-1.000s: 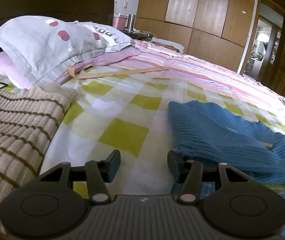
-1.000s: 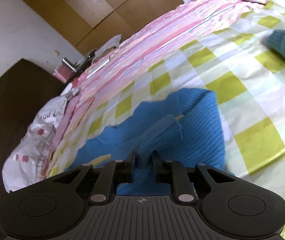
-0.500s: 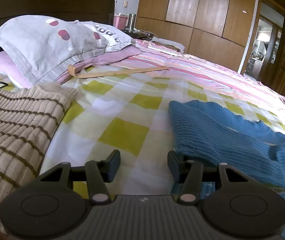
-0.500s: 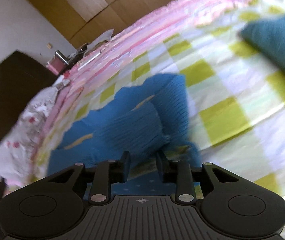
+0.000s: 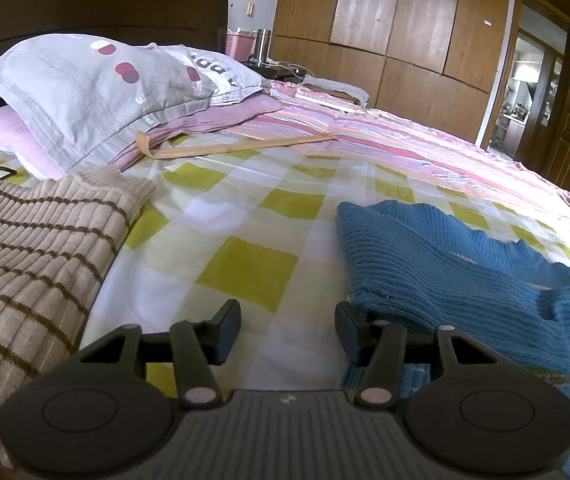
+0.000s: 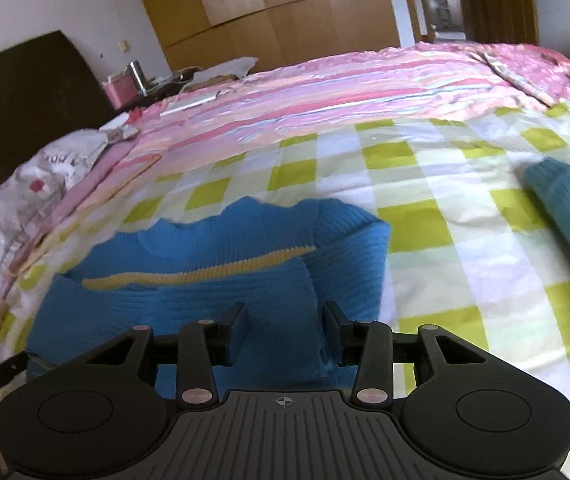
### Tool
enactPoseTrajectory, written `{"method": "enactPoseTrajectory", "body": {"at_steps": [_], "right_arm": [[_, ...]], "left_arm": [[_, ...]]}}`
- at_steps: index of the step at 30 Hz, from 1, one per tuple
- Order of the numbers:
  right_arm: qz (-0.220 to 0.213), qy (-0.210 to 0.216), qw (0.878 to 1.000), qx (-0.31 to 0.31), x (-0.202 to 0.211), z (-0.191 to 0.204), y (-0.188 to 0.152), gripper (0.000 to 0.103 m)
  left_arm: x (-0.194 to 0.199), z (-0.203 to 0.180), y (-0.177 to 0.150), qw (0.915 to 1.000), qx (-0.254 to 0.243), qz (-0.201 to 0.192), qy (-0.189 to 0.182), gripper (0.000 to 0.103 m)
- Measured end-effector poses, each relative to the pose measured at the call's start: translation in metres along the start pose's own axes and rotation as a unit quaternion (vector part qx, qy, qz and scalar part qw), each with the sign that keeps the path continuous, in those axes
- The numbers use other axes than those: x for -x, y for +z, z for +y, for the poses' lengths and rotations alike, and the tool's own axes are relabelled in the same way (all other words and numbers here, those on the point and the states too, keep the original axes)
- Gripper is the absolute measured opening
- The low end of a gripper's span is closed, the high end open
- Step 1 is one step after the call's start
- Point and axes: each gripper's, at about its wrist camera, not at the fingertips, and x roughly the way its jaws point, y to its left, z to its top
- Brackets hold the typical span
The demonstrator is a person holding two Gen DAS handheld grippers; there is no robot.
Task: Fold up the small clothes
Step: 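Release the sleeve and move the right gripper back over the sweater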
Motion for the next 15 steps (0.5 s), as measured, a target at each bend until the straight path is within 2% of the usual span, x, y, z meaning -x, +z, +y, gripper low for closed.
{"method": "enactPoseTrajectory", "body": {"at_steps": [3,7,8,9,11,15], "right_arm": [[0.024,0.002,1.000,0.007,-0.015,-0.001,0.002,0.040],[0.030,0.000,0.999,0.036,-0.013,0.006,0.000,0.040],[0.032,0.000,0.999,0.042,-0.011,0.008,-0.001,0.034],[0.033,0.001,0.998,0.048,-0.009,0.010,-0.001,0.021],[0.031,0.007,0.998,0.046,-0.004,0.012,0.000,0.010],[-0.021,0.005,1.000,0.016,0.018,0.007,0.008,0.009]], "left_arm": [[0.000,0.000,0.000,1.0000,-0.002,0.000,0.001,0.057],[-0.001,-0.001,0.000,1.0000,-0.003,0.001,0.002,0.057],[-0.001,-0.001,-0.001,1.0000,-0.004,0.001,0.002,0.057],[-0.001,-0.001,-0.001,1.0000,-0.005,0.000,0.002,0.057],[-0.001,-0.001,-0.001,1.0000,-0.005,0.000,0.002,0.057],[0.002,-0.001,0.000,0.9999,0.000,-0.010,-0.004,0.057]]}}
